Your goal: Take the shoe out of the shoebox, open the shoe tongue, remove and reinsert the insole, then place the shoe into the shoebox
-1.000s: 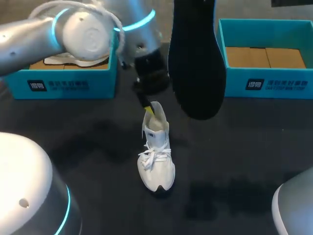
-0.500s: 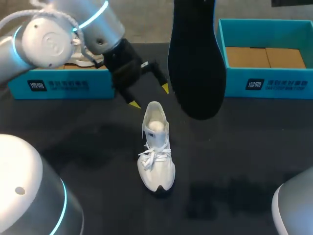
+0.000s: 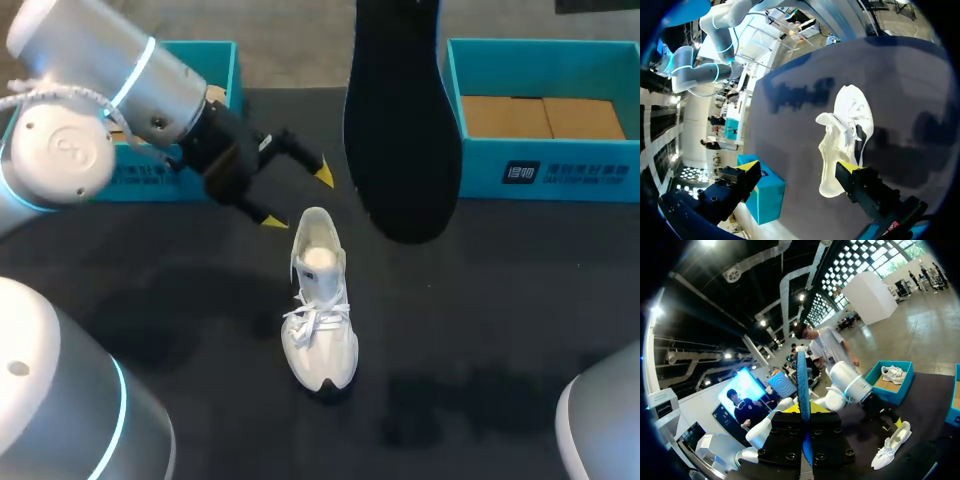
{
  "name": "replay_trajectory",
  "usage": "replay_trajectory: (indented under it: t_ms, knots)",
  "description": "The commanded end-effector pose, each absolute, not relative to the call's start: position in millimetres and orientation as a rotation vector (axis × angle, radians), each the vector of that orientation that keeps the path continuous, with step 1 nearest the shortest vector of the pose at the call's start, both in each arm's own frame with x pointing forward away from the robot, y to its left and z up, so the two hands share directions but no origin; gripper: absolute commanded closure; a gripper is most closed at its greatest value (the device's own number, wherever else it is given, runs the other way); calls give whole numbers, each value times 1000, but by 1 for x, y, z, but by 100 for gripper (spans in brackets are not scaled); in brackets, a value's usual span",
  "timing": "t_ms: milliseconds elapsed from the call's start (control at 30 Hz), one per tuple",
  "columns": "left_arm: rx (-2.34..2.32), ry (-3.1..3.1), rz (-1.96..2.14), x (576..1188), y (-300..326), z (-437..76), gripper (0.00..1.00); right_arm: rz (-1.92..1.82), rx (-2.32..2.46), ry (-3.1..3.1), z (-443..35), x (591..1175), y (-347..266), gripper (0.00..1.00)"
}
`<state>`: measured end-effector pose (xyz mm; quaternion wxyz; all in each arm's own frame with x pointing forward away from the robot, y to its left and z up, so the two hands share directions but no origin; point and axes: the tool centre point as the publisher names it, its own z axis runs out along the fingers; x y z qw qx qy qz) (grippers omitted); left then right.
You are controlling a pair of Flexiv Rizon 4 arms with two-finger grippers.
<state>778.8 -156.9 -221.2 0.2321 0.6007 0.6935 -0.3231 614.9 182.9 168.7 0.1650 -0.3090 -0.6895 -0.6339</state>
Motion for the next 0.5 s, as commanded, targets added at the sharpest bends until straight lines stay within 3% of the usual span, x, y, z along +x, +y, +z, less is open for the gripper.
replay_trajectory:
  t_ms: [33, 500]
  knots:
    - [1566, 1829, -953, 776, -155, -224, 0, -1803, -880, -1965, 170, 617, 187, 100]
    - [1637, 1352, -1024, 795, -137, -199, 0, -1803, -880, -1965, 170, 617, 187, 100]
